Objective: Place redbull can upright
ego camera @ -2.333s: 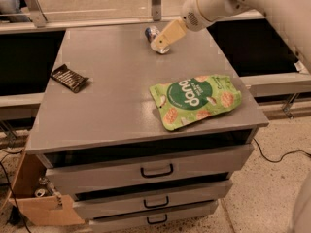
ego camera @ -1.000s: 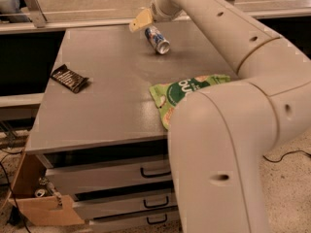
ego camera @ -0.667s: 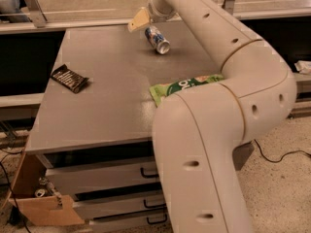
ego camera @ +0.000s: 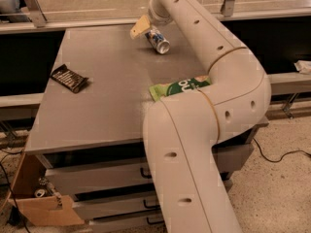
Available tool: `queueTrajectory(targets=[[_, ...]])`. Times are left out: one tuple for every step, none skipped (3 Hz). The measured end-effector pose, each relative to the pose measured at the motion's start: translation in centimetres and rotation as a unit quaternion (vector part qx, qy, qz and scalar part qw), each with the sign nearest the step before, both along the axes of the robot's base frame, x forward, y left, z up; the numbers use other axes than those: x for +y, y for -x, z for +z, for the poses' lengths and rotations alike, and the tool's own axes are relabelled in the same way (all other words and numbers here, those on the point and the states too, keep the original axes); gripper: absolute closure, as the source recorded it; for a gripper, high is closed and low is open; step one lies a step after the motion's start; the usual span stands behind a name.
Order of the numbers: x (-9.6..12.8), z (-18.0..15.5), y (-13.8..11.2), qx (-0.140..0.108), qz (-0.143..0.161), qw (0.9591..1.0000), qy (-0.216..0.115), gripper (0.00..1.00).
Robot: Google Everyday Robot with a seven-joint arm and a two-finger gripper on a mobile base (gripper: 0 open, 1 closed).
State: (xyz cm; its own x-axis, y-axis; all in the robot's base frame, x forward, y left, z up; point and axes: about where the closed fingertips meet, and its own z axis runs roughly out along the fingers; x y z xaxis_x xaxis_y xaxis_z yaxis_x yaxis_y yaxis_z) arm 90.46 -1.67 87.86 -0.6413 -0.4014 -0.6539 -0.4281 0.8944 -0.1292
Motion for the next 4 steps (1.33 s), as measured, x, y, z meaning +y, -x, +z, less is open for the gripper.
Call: queueTrajectory(targets=[[-0.7,-1.2,0.5,0.023,-0.001,0.9996,0.017,0.0],[-1.2,-2.0,0.9,0.039,0.0,0.9987,0.033,0.19],[-1.2,-2.3,1.0,0.044,0.006,0.9981,0.043,0.49],[-1.0,-1.9,0.8,0.037,0.015,0.9983,0.043,0.74]])
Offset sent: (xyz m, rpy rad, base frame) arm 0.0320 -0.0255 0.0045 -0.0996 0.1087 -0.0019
